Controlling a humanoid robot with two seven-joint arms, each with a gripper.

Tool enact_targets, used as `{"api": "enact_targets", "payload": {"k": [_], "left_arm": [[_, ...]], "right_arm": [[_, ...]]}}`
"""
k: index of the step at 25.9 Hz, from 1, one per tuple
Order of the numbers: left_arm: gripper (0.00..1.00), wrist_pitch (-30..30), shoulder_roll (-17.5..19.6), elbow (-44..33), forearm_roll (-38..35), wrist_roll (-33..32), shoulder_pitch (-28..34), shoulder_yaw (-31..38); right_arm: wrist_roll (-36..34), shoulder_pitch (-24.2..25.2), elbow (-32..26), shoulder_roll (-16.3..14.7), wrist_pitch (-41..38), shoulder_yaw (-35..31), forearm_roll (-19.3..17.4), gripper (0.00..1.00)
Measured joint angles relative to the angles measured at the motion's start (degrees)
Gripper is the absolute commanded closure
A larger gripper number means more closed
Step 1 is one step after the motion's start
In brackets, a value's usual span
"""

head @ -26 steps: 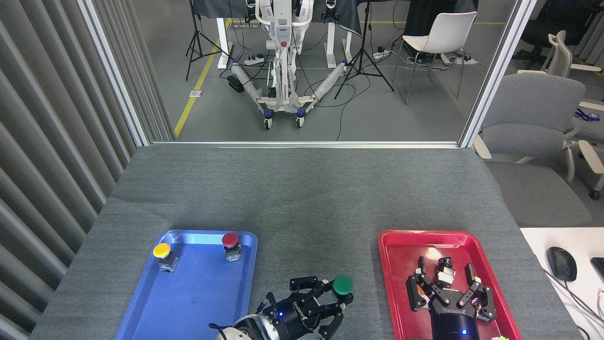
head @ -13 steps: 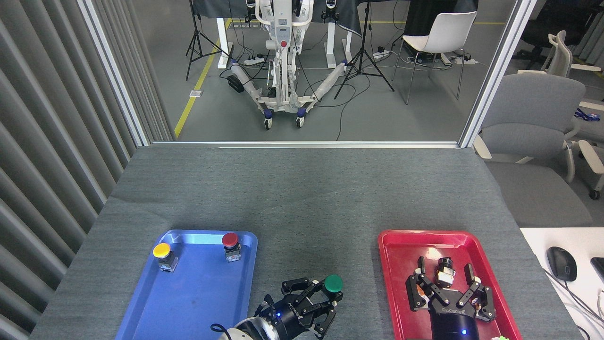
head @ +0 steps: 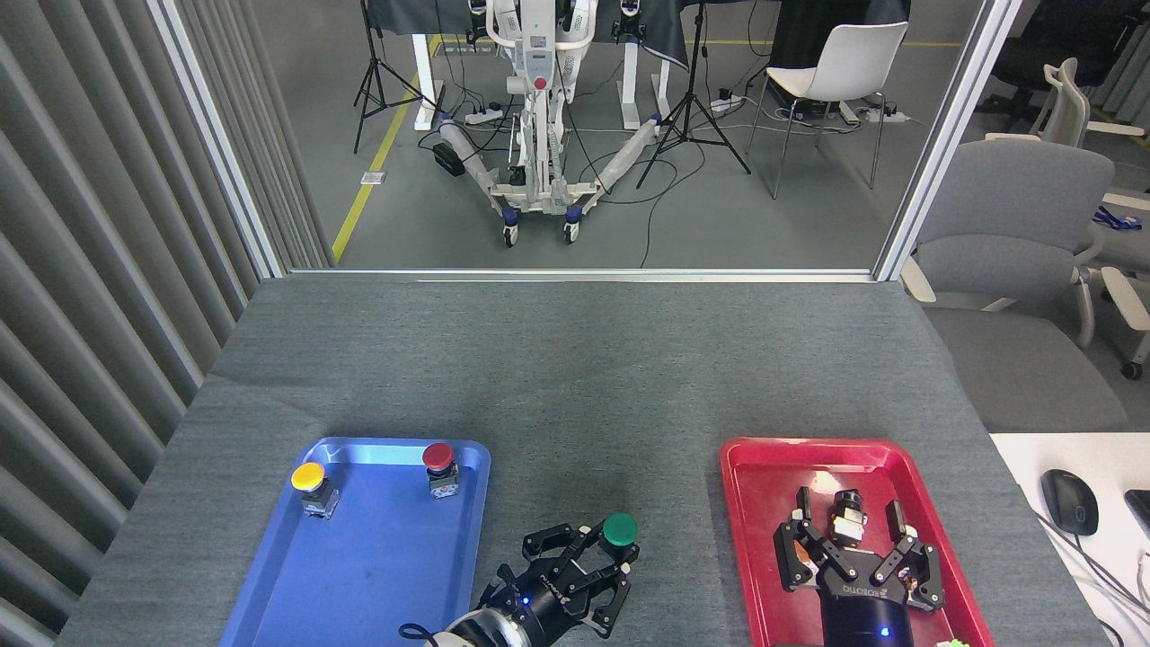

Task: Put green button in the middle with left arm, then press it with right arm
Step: 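Lower the green button onto the table and open the left hand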

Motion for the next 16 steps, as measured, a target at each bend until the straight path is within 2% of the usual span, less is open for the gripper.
{"api": "enact_targets", "payload": {"k": [6,7,9,13,16], "left_arm": [[0.28,0.2,0.2,0.0,0.0,0.0,0.0,0.0],[0.26,0.1,0.3,-0.1,0.0,0.0,0.0,0.0],[0.09,0.1,0.4,-0.3,0.0,0.1,0.1,0.0],[0.02,-1.1,0.6,-1.6,0.0,0.1,0.8,0.1],[0.02,-2.9,1.3,-4.3,0.0,0.1,1.9,0.2]], "right_arm": [[0.0,0.0,0.0,0.0,0.0,0.0,0.0,0.0],[0.0,0.0,0.0,0.0,0.0,0.0,0.0,0.0],[0.0,0.0,0.0,0.0,0.0,0.0,0.0,0.0],[0.0,0.0,0.0,0.0,0.0,0.0,0.0,0.0],[0.0,0.0,0.0,0.0,0.0,0.0,0.0,0.0]]}}
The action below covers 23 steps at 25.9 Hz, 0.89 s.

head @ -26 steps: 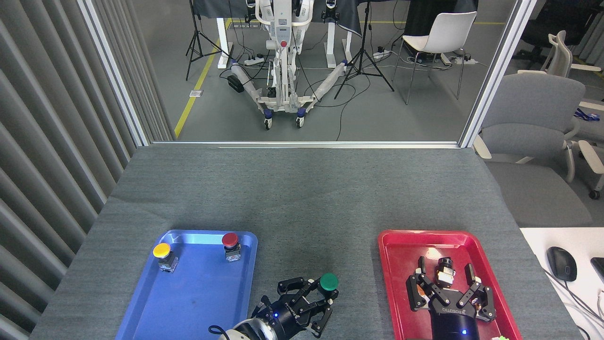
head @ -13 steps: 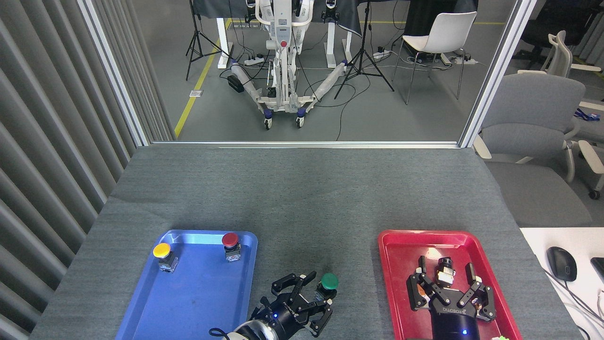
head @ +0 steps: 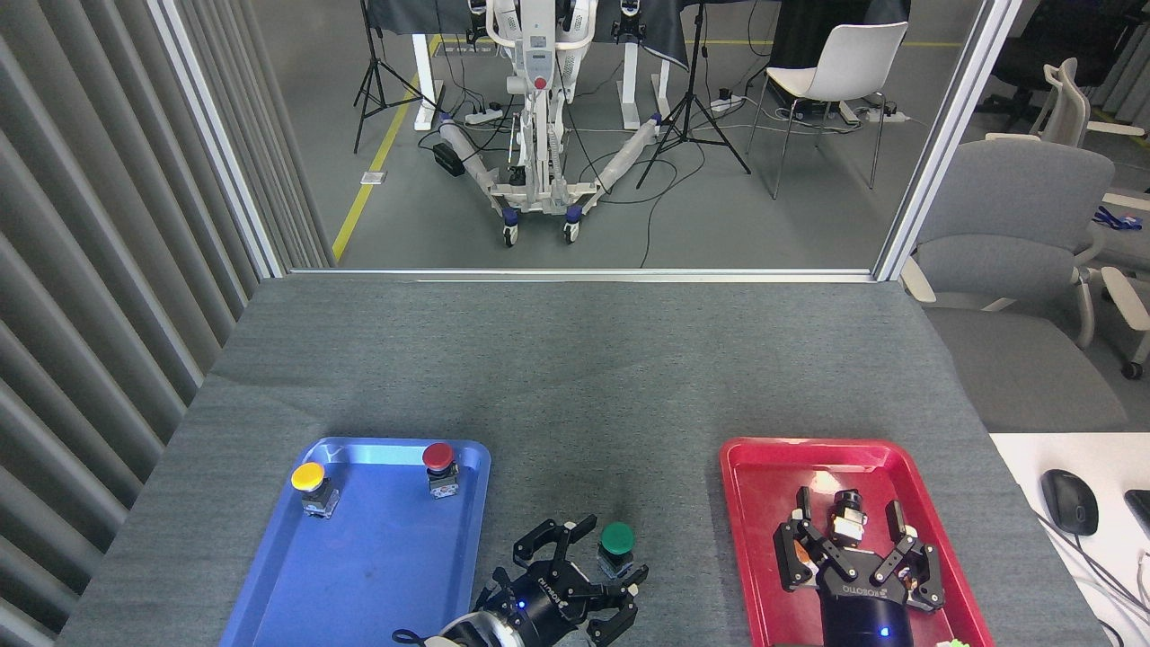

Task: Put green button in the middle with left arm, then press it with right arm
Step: 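Lower the green button onto the table and open the left hand, then withdraw the left hand back over the blue tray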

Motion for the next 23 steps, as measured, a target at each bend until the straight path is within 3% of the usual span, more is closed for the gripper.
{"api": "enact_targets", "payload": {"k": [10,16,19,23], "left_arm": [[0.02,-1.4,6.4,-20.5,1.7,-0.8,8.9,2.3],[0.03,0.7,9.1,-32.1,5.8,-1.0,15.3,11.3],[0.02,1.7,10.2,-33.5,8.0,-1.0,17.0,20.1],[0.01,1.7,12.7,-27.8,10.2,-0.9,17.6,29.2]], "right_arm": [[0.0,-0.1,-0.1,0.1,0.0,0.0,0.0,0.0],[-0.2,-0.2,-0.1,0.3,0.0,0.0,0.0,0.0],[-0.2,-0.2,-0.1,0.3,0.0,0.0,0.0,0.0],[0.0,-0.2,-0.1,0.3,0.0,0.0,0.0,0.0]]}}
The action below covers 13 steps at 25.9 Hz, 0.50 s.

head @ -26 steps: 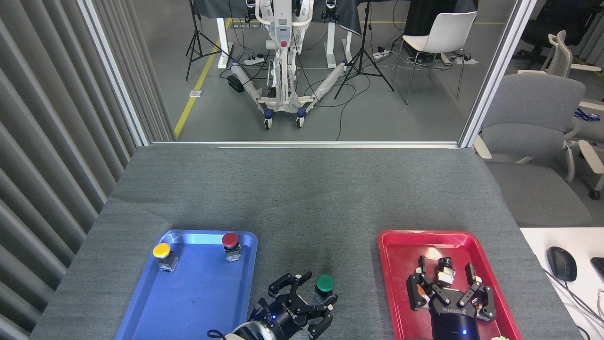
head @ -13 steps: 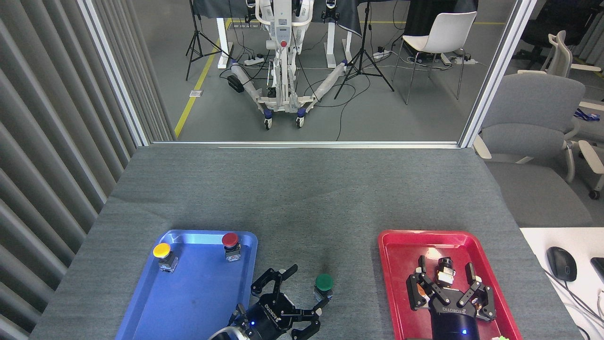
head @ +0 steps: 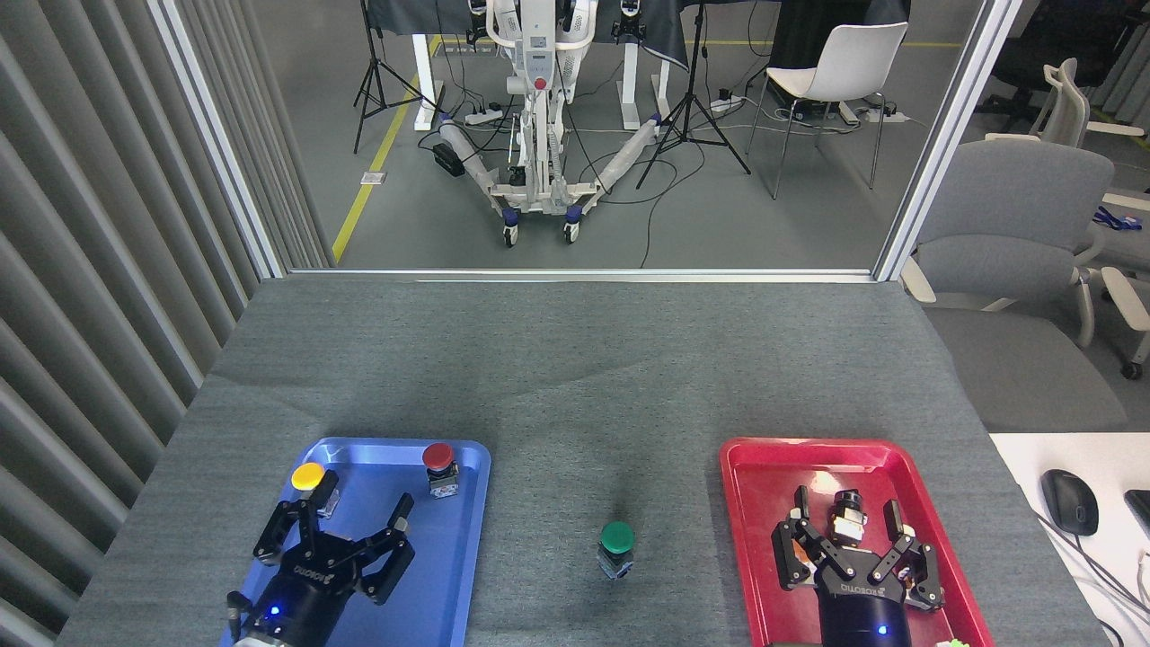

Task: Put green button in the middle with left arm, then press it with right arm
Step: 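Withdraw the left hand back over the blue tray, then move the right hand from the red tray toward the green button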

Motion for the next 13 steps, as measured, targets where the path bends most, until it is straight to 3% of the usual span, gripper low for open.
{"api": "enact_targets", "payload": {"k": [5,13], "left_arm": [[0.01,0.1,1.9,5.7,0.7,0.7,0.0,3.0],[0.01,0.1,2.5,6.6,0.8,0.7,0.3,3.9]], "right_arm": [[0.0,0.1,0.0,0.0,0.0,0.0,0.0,0.0],[0.4,0.2,-0.2,0.0,0.0,1.1,-0.3,0.0]]}}
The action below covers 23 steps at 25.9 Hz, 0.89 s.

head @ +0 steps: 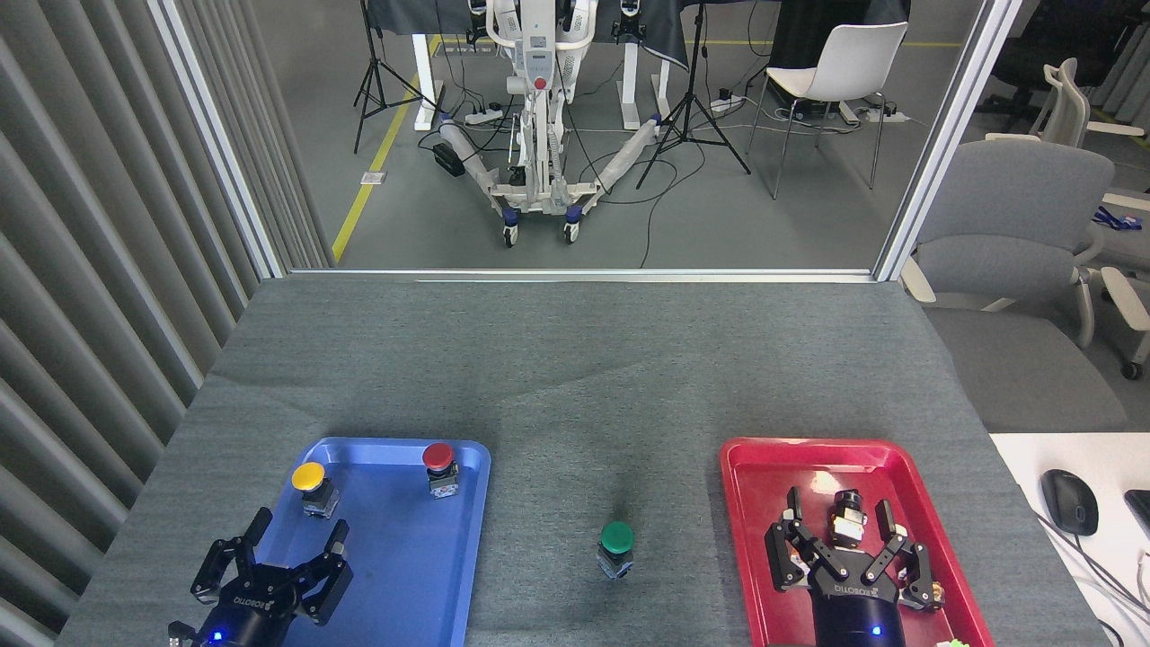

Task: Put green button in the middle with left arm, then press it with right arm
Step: 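Move the right hand from the red tray toward the green button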

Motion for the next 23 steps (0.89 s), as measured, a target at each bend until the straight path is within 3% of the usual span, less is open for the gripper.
{"api": "enact_targets", "payload": {"k": [8,14,23], "left_arm": [[0.01,0.0,0.1,0.2,0.1,-0.2,0.0,0.2],[0.01,0.1,0.1,0.3,1.1,-0.6,0.0,0.2],[0.01,0.0,-0.1,0.4,2.4,-0.9,0.4,0.1]], "right_arm": [[0.3,0.2,0.4,-0.3,0.0,3.0,0.0,0.0],[0.5,0.1,0.6,1.3,-1.0,6.6,0.0,0.02],[0.1,-3.5,4.9,3.5,-4.4,15.1,1.6,0.78]]}}
